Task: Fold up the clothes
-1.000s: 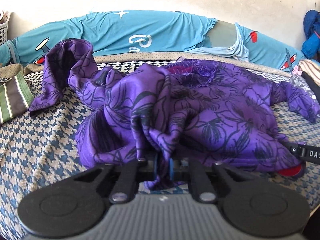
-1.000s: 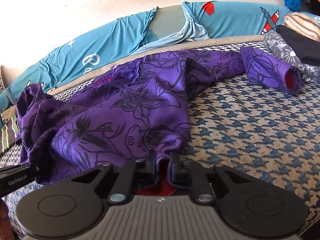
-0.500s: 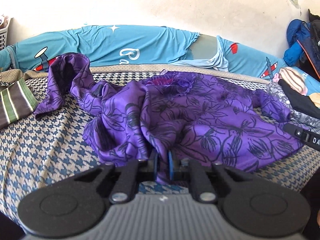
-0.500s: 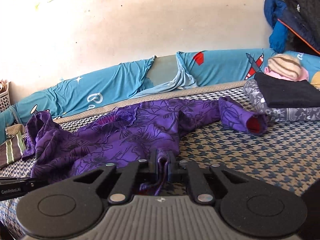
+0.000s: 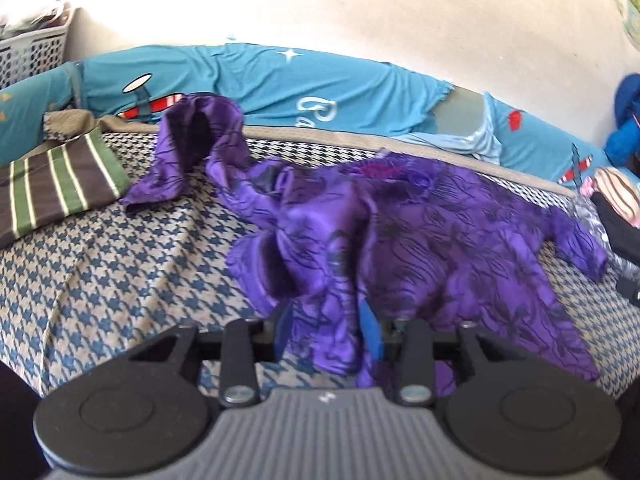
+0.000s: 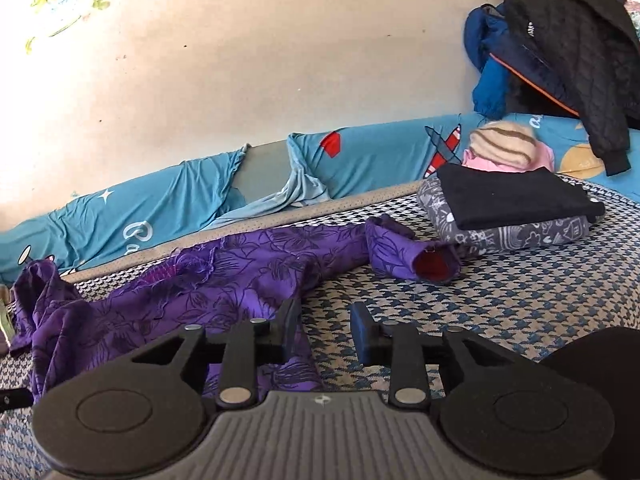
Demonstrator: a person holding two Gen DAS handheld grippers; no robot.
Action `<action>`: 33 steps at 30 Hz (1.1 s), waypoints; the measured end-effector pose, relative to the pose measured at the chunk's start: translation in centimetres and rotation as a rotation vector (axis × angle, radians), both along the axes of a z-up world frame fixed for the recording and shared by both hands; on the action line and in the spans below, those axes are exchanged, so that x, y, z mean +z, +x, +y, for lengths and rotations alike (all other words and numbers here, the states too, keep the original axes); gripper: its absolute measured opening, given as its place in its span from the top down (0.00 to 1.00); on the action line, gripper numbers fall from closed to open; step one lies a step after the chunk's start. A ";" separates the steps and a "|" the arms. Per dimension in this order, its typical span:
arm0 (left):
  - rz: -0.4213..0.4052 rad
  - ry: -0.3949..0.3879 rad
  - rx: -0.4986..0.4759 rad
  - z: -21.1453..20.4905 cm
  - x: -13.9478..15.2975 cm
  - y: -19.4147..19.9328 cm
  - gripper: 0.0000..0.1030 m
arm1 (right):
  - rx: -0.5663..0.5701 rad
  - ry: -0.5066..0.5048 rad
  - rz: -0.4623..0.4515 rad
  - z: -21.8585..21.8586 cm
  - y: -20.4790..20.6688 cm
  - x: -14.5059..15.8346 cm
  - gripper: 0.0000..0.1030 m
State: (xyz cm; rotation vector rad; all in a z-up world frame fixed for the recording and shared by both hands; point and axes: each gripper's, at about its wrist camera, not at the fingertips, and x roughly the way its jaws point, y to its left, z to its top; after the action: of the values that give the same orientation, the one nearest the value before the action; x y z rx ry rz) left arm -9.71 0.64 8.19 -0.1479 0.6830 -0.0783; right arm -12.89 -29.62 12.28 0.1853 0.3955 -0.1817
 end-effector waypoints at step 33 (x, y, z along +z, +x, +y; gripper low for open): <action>0.006 0.290 -0.372 2.6 -3.8 10.0 0.46 | 0.468 -0.051 0.160 8.7 1.9 -4.1 0.61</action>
State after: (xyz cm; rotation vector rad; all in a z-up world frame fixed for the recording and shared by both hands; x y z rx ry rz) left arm 0.28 3.26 4.42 0.2591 0.7137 -0.3338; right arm -11.03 -20.92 8.16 0.0240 0.5809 0.2559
